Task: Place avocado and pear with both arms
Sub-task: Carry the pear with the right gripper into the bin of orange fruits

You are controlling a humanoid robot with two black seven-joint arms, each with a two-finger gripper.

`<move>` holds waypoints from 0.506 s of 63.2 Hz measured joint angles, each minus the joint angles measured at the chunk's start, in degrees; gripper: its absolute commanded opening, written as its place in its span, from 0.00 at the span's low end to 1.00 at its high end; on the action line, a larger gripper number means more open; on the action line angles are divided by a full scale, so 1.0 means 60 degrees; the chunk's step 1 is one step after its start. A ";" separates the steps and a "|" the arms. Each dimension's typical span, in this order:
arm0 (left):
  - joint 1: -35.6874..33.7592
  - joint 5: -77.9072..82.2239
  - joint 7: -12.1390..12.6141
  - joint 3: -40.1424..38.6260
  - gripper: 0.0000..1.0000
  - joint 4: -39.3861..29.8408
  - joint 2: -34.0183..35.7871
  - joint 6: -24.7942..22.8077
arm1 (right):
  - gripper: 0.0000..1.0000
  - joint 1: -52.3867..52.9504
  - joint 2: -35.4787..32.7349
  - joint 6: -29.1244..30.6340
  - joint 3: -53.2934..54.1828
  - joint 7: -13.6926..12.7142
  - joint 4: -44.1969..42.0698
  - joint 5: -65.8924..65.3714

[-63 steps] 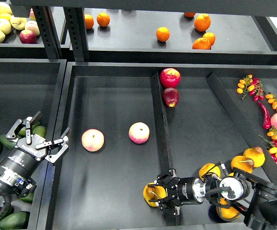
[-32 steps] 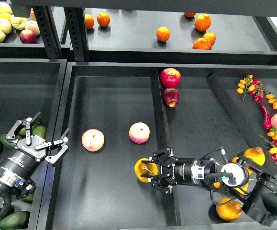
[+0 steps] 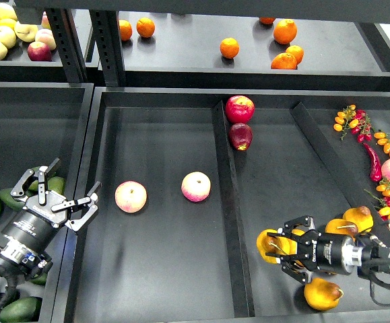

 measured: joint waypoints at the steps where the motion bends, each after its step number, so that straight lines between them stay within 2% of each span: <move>1: 0.0000 0.0000 0.0000 0.0000 0.99 0.0001 0.0000 0.0000 | 0.16 -0.0044 -0.0009 0.0035 0.0000 0.0000 -0.0023 -0.0006; 21: 0.0001 0.0000 0.0000 0.0000 0.99 0.0001 0.0000 0.0000 | 0.21 -0.0435 0.0019 0.0418 0.0000 0.0000 -0.0574 -0.0040; 32: 0.0001 0.0000 0.0000 -0.0005 0.99 -0.0005 0.0000 0.0000 | 0.33 -0.0444 0.0043 0.0423 -0.0001 0.0000 -0.0727 -0.0041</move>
